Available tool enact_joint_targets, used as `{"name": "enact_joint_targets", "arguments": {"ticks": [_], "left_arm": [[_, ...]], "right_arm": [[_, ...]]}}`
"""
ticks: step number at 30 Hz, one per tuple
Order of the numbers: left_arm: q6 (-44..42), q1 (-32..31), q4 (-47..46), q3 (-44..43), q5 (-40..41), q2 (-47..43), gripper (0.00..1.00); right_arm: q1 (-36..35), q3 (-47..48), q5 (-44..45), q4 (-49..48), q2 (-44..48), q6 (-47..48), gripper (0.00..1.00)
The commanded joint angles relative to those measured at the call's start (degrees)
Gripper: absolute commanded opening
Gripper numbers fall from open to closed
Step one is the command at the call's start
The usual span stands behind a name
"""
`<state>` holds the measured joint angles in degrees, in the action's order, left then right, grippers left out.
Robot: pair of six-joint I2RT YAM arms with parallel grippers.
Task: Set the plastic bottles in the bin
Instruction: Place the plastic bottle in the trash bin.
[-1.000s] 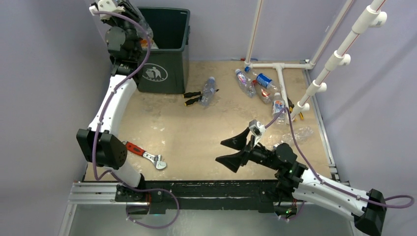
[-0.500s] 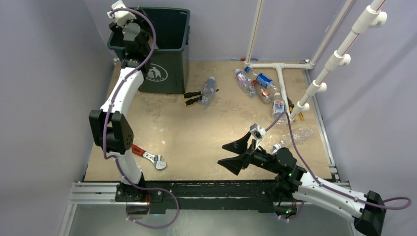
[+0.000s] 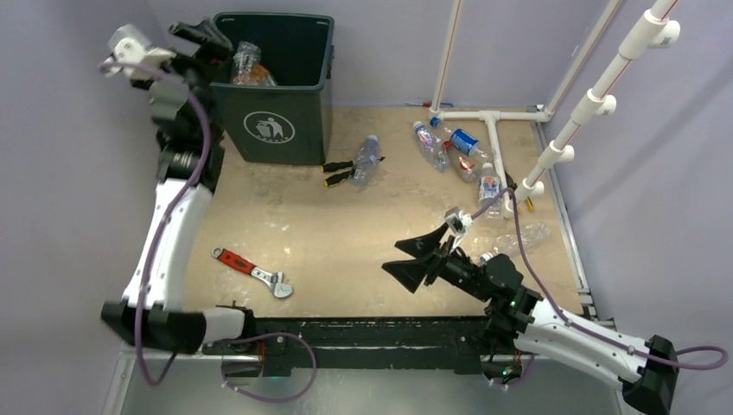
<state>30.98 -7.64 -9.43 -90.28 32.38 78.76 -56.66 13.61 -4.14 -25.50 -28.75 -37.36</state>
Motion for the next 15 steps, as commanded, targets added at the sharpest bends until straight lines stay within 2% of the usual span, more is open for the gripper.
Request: {"name": "enact_joint_targets", "arguments": {"ticks": [1,5,10,13,15], "left_arm": [[9.03,0.26,9.05,10.35,-5.19,-14.53,0.99],[14.57,0.26,16.77,22.53,-11.24,-26.71,0.99],[19.29,0.26,22.63,33.89,-25.13,-35.61,0.99],[19.74,0.26,25.29,40.14,-29.82,-38.18,0.99],[19.15,0.26,27.30,43.46,-31.63,-39.53,0.99]], "right_arm": [[-0.10,4.90,8.96,0.50,-3.38,-1.77,0.99],[-0.04,8.02,17.23,0.55,-8.08,-2.82,0.99],[0.10,14.94,31.25,4.92,-19.65,-3.48,0.99],[1.41,18.40,33.44,4.84,-28.70,-5.59,0.99],[3.87,19.12,30.74,1.53,-35.56,-7.64,0.99]]}}
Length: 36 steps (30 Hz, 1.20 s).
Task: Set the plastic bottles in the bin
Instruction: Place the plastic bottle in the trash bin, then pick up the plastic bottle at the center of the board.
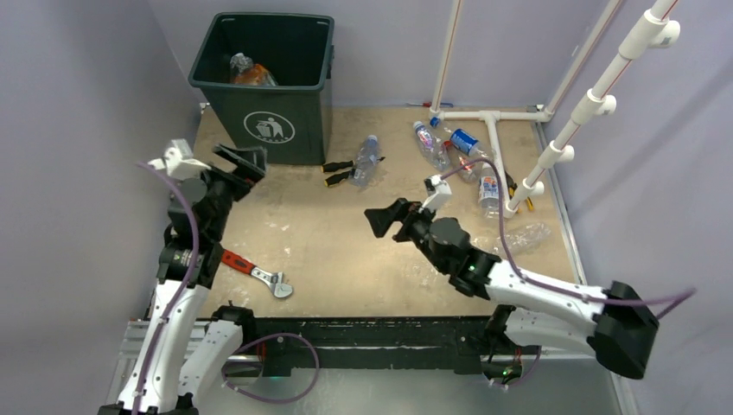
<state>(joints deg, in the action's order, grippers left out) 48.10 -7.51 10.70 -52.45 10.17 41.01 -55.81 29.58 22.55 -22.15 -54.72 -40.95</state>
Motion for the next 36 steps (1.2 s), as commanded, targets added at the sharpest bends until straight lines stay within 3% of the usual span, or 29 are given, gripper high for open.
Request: {"name": "enact_joint_targets", "arguments": {"ticks": [1,4,8,17,23,36], "left_arm": [[1.54,0.13,8.55,6.71,-9.84,-2.42,0.99],[0.72,0.13,11.11,10.79,-12.47,-5.12,0.99],[0.00,-0.52,12.12,15.13,-16.06,-8.58,0.96],[-2.24,-0.91,11.14,20.07,-16.04,-11.54,0.98],[-3.52,-2.87,10.99,20.24,-13.93,-9.59,0.99],[-3.56,-4.25,9.77,21.89,-17.03,-9.99,0.99]], "right_arm": [[5.06,3.90,1.64,-2.41,-12.90,-6.00,0.99],[9.54,6.91,-3.49,-4.10,-21.85,-9.46,0.99],[10.77,11.19,-3.98,-8.50,-30.76,-6.67,0.99],[15.64,26.55,-3.43,-4.20,-48.86,-3.47,0.99],[19.99,32.29,-3.78,-4.16,-56.82,-2.02,0.99],[21.59,39.95,-7.90,-10.87,-67.48,-2.38,0.99]]}}
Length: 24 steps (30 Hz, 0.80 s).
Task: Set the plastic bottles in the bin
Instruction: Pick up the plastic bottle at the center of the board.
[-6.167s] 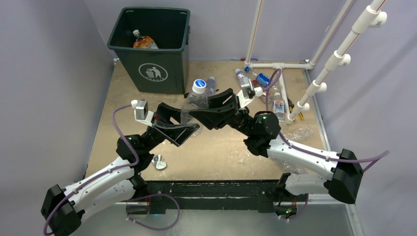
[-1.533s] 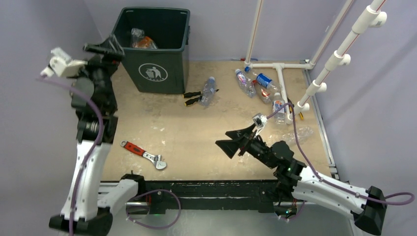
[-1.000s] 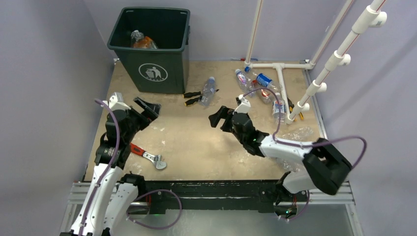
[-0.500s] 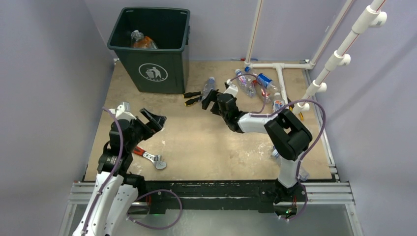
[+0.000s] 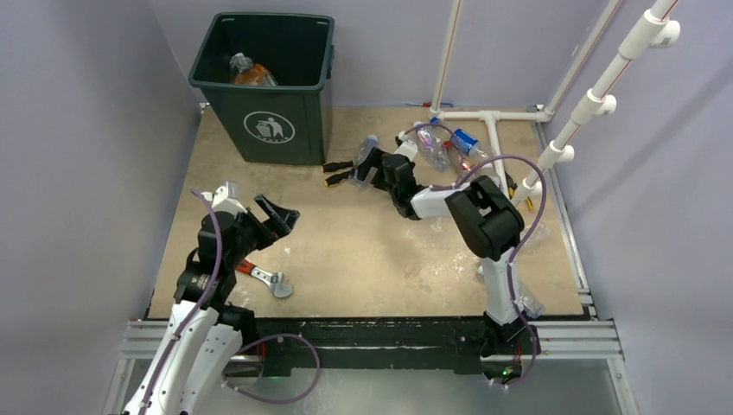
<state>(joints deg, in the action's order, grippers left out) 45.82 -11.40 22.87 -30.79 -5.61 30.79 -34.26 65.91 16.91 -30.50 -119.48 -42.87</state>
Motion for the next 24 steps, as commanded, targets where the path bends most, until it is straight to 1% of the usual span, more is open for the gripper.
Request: {"name": "enact_joint_targets", "arguments": {"ticks": [1,5,7,9,12,20,24], "left_arm": [[-1.64,-0.52,-2.47,0.16,-1.14,0.34,0.99],[-1.76,-0.98,-2.04,0.19,-0.88,-0.12,0.99],[-1.43,-1.15,-2.45,0.69,-0.82,-0.28,0.99],[-1.24,-1.17,-2.65,0.93,-0.81,-0.29,0.99],[-1.17,-1.25,-2.34,0.88,-0.79,-0.44,0.99],[0.25,-1.35,-1.34,0.68,-1.50,-0.90,0.99],[0.96,-1.35,-0.36,0.08,-1.60,-1.61,0.99]], "right_arm": [[0.01,5.02,-2.49,-1.59,-3.67,-0.58,0.99],[0.07,7.26,-3.49,-1.81,-5.98,-1.43,0.99],[0.03,9.80,-3.72,0.15,-7.73,-1.51,0.98],[0.04,12.19,-3.30,3.65,-9.19,-1.80,0.95],[-0.01,11.06,-2.64,3.48,-8.85,-2.03,0.85],[-0.02,6.15,-2.30,2.49,-5.34,-0.72,0.55],[0.00,2.34,-2.89,1.03,-2.32,-0.33,0.44]]}}
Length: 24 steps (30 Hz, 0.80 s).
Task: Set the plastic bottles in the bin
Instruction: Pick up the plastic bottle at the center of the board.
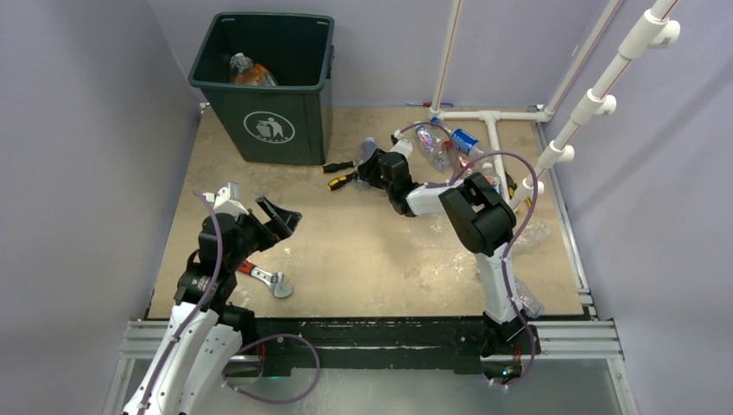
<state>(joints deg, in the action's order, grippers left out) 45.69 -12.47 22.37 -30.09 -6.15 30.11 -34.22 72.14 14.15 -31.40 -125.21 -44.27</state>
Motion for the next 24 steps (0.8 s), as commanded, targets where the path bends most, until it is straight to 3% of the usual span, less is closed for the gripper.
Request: {"name": "enact_joint_targets", "arguments": {"ticks": [1,13,24], "left_arm": [[1.27,-0.27,0.33,-0.76,-0.99,-1.27,0.98],[4.24,-0.27,-3.01,0.28,-3.44,-0.32,0.98],[4.24,-0.26,-10.80,-1.21,-5.30,-0.48,0.99]], "right_arm": [[0.00,-5.29,-0.32,1.26,4.72,1.31,0.42],[-5.76,-31.23,-3.57,-14.19,33.54,7.24,0.37],[-18.47,-49.59,-10.63,-16.68,59.81,16.56,0.37]]}}
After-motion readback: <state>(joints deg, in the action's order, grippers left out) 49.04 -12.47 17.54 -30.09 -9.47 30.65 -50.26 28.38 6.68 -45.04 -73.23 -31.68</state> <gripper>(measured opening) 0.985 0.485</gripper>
